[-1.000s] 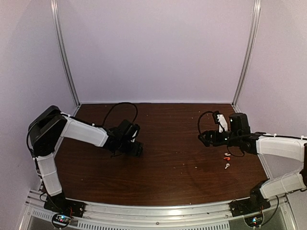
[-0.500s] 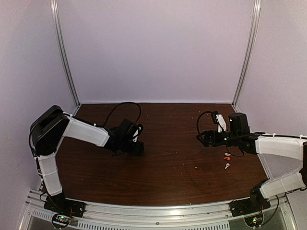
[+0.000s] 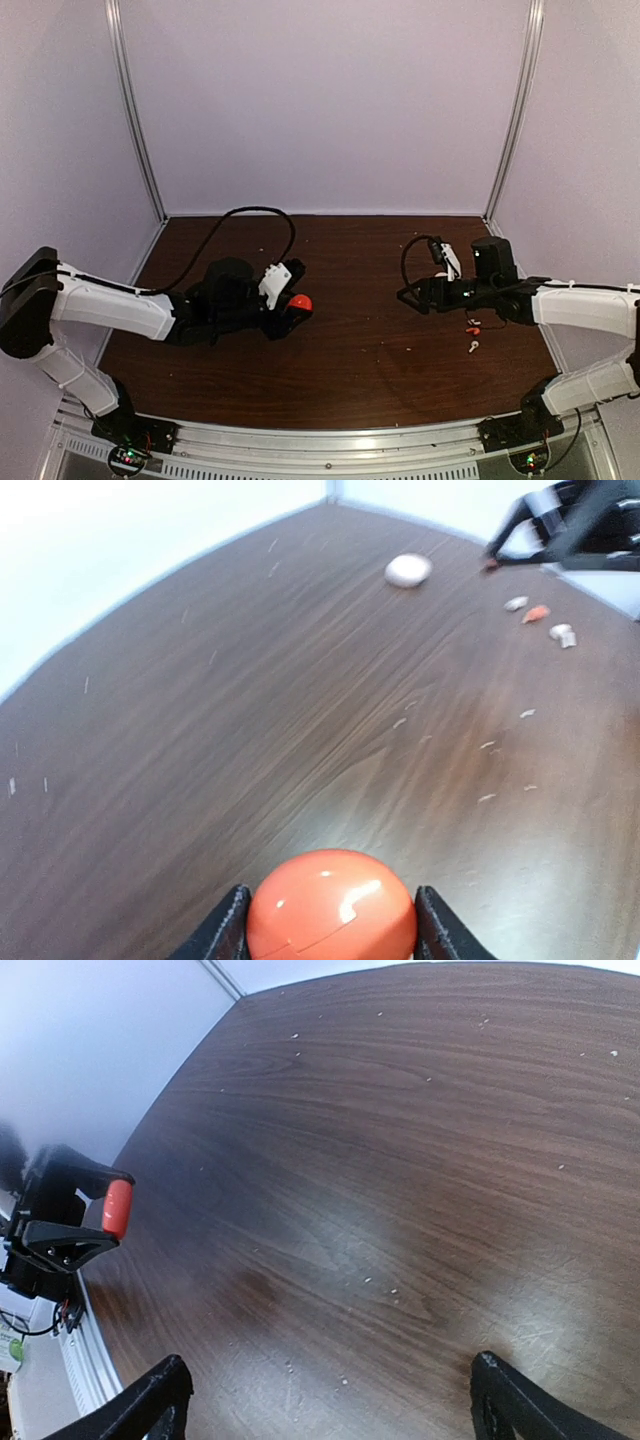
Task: Insert the wireless bluetooth earbuds into the charging case
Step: Pick up the charging case from the center of the board, then pass from the left arm to the right
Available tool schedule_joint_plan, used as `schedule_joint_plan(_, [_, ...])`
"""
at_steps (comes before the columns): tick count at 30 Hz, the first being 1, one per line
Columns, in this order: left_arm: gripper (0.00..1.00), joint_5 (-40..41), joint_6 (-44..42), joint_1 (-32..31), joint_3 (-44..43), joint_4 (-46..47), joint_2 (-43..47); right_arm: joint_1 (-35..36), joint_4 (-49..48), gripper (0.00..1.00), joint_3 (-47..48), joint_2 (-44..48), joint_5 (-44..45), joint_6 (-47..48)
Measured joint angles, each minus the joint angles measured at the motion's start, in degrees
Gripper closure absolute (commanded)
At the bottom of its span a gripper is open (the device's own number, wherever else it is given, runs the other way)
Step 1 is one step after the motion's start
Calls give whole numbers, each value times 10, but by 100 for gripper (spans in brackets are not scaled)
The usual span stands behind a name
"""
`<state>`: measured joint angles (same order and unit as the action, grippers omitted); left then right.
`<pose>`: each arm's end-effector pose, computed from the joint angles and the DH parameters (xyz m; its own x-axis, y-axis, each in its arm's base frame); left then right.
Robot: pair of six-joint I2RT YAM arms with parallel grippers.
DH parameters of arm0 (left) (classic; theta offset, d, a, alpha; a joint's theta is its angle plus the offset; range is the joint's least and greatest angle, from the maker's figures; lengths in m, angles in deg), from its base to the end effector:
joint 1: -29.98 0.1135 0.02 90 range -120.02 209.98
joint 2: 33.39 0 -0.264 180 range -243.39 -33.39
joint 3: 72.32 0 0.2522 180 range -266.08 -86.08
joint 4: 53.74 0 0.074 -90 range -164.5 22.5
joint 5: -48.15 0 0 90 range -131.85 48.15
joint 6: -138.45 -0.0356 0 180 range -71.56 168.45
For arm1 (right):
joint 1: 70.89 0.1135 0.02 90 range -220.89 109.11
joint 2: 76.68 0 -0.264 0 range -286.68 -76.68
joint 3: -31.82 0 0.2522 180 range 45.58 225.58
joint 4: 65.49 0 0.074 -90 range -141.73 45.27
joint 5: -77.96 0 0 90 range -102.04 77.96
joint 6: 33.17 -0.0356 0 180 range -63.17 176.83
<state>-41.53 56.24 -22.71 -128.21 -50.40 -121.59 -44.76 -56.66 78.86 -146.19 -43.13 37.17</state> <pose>0.1946 -0.2550 0.1895 -0.3983 0.2990 -0.8672 0.7453 0.6566 -0.1159 0.2163 0.1266 0.2101 -0.6994 -0.0222 -0.7144 -0.5713 0.6180 0.5401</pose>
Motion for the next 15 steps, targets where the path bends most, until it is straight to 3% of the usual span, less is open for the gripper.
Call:
schedule_joint_plan(5, [64, -6, -100, -54, 64, 96, 73, 42, 9, 12, 3, 3, -36, -31])
schedule_joint_plan(15, [67, 54, -233, -146, 71, 133, 91, 140, 7, 34, 55, 8, -66, -82])
